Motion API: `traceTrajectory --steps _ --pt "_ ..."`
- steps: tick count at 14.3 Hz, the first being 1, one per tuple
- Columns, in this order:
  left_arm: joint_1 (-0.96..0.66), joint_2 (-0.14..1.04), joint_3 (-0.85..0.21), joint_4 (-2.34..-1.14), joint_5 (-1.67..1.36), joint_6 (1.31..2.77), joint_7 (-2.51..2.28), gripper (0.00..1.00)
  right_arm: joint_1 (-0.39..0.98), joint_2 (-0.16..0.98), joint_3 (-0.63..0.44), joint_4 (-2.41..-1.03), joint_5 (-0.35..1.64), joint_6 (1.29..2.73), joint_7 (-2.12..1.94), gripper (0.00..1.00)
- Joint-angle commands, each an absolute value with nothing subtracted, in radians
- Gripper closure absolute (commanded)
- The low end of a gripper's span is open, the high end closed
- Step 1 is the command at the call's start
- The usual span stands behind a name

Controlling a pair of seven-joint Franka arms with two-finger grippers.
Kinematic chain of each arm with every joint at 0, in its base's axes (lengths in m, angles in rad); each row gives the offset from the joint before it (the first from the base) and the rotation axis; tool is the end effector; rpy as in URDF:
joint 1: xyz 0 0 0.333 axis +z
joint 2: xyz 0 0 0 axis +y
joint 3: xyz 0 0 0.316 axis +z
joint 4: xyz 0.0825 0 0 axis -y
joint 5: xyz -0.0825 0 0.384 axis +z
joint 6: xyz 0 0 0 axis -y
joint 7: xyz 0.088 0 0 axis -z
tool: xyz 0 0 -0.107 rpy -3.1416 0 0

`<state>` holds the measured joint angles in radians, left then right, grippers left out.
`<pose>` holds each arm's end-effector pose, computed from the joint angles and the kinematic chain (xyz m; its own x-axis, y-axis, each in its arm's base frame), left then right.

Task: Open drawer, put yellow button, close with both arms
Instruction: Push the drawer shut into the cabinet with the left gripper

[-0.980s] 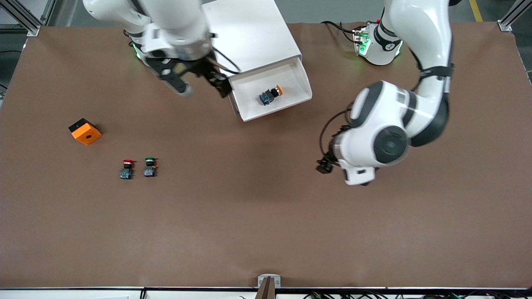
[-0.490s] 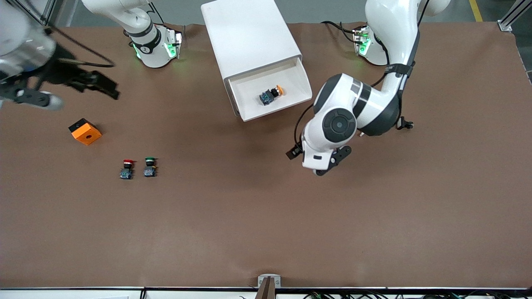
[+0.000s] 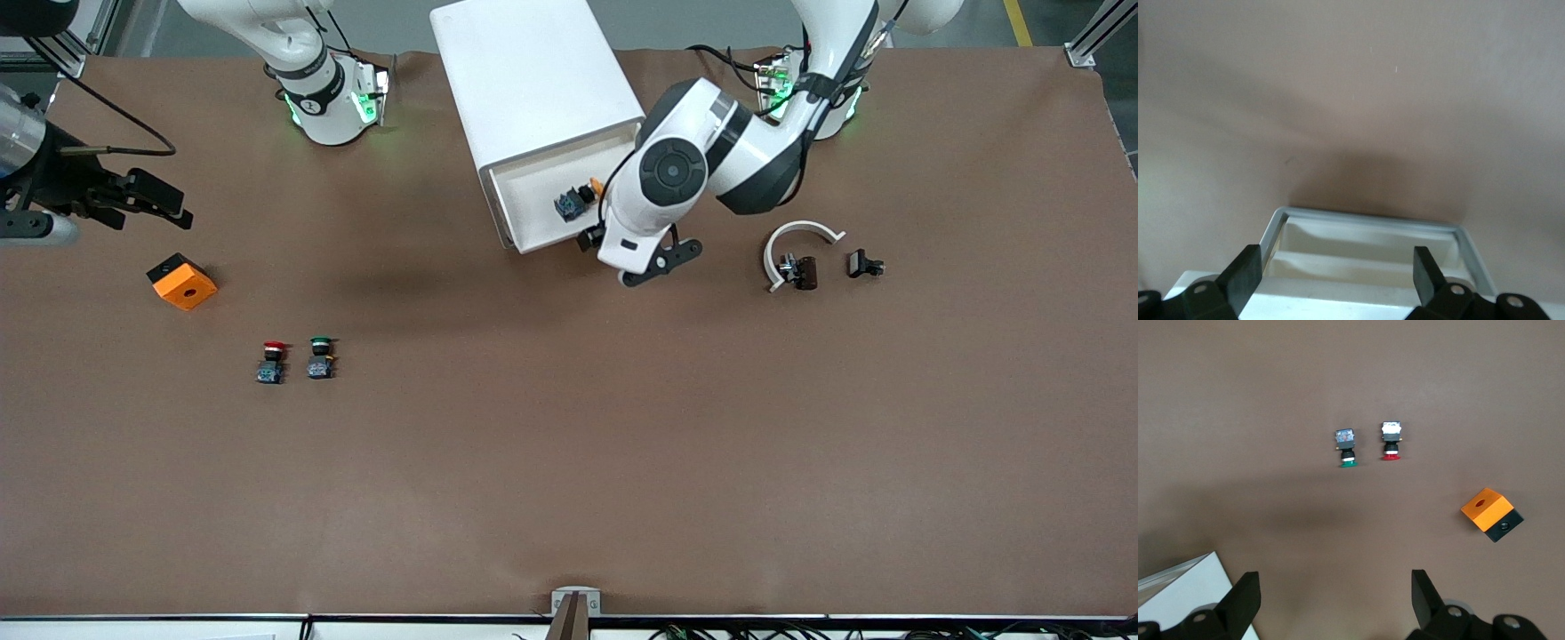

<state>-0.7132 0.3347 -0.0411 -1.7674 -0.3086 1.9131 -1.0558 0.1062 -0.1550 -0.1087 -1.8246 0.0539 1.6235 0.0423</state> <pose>0.4402 -0.4408 0.3627 0.8503 0.4026 -0.3389 0.4142 -0.9093 -0.0410 0.5062 0.0006 0.5910 0.9977 -0.0454 -0.0500 -0.0488 -0.9965 -0.0683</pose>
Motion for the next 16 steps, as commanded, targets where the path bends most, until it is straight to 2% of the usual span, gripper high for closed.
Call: traceTrajectory --steps 1,8,12,16 --pt "-0.712 0.304 -0.095 -1.816 -0.293 1.940 -1.037 0.00 0.097 -0.222 -0.089 -1.898 0.011 1.660 0.031 0.00" --pt "-0.712 0.308 -0.227 -1.838 -0.356 1.942 -1.042 0.00 0.097 -0.224 -0.090 -1.908 -0.015 1.664 0.018 0.00" --pt "-0.713 0.324 -0.241 -1.839 -0.434 1.951 -1.040 0.00 0.083 -0.225 -0.094 -1.891 -0.012 1.660 -0.034 0.00" --pt "-0.674 0.333 -0.218 -1.815 -0.422 1.947 -1.042 0.00 0.075 -0.206 -0.094 -1.787 -0.014 1.609 -0.077 0.00"
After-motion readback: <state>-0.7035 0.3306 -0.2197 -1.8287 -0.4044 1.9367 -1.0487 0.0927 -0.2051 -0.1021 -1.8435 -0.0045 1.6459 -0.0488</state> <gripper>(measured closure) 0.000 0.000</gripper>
